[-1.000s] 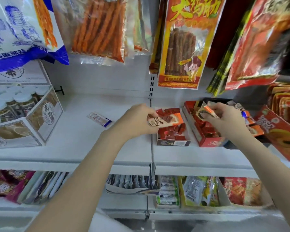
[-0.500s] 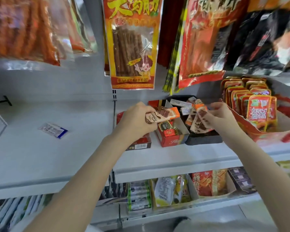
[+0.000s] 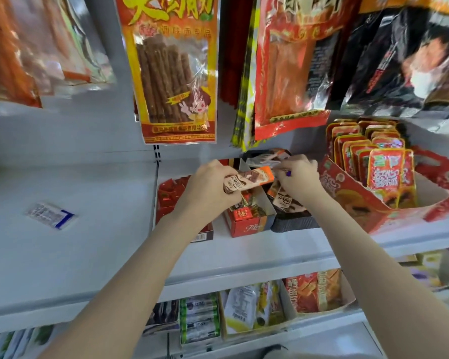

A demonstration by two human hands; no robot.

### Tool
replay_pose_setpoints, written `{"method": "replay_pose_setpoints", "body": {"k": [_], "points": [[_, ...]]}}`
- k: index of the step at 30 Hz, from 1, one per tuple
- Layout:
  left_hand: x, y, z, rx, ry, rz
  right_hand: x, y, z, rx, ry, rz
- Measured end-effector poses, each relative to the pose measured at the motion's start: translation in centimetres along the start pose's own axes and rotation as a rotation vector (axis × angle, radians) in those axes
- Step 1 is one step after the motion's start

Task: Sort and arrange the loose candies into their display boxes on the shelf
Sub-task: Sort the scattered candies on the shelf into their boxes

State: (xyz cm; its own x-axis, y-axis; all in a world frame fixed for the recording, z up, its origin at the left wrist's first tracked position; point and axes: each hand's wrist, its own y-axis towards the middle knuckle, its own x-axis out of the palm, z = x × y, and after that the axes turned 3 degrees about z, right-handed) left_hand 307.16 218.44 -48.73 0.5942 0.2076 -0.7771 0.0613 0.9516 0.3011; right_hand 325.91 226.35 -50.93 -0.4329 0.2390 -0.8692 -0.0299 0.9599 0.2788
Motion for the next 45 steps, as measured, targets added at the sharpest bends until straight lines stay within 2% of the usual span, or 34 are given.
{"method": "replay_pose_setpoints", "body": {"k": [5, 6, 9, 11, 15, 18, 21, 23, 25, 30, 35, 38, 42, 45], "points": [[0.6, 0.7, 0.4, 0.01, 0.004, 0.014, -3.0, -1.9, -0.2, -0.012, 0.215, 0.147], [0.7, 0.8, 0.5, 0.012, -0.015, 0.013, -3.6, -2.5, -0.2, -0.035, 0.269, 0.118], [1.4, 1.0, 1.2, 0.027, -0.064, -0.019, -4.8, -3.8, -0.7, -0.058, 0.453, -0.139], [2.0, 0.9, 1.7, 0.033, -0.083, -0.013, -5.2, -4.2, -0.8, 0.011, 0.579, -0.176], [2.9, 0.6, 2.2, 0.049, -0.083, 0.03, -4.9, -3.4, 0.6, 0.26, 0.752, 0.1], [3.3, 0.4, 1.9, 0.086, 0.006, -0.039, -4.2, -2.7, 1.3, 0.344, 0.731, 0.294], [3.7, 0.1, 1.4, 0.111, 0.096, -0.123, -2.6, -2.4, 0.6, 0.111, 0.332, 0.358], [3.8, 0.0, 1.0, 0.129, 0.138, -0.143, -1.1, -2.3, 0.2, -0.063, 0.069, 0.282], [3.8, 0.0, 0.7, 0.14, 0.143, -0.138, -0.3, -2.1, 0.2, -0.114, -0.081, 0.23], [3.2, -0.2, 0.5, 0.142, 0.131, -0.056, -1.3, -2.5, 0.4, -0.174, -0.136, 0.27], [0.6, -0.9, -1.1, 0.097, 0.154, 0.047, -0.6, -4.2, -2.0, -0.463, -0.071, 0.236], [-1.6, -2.2, -3.4, 0.054, 0.204, 0.082, -0.1, -4.9, -4.4, -0.552, -0.053, 0.197], [-4.9, -4.3, -7.7, -0.061, 0.269, 0.108, 1.3, -5.5, -9.1, -0.669, 0.0, 0.182], [-7.3, -6.1, -12.3, -0.23, 0.424, 0.054, 3.1, -6.0, -12.8, -0.739, 0.028, 0.143]]}}
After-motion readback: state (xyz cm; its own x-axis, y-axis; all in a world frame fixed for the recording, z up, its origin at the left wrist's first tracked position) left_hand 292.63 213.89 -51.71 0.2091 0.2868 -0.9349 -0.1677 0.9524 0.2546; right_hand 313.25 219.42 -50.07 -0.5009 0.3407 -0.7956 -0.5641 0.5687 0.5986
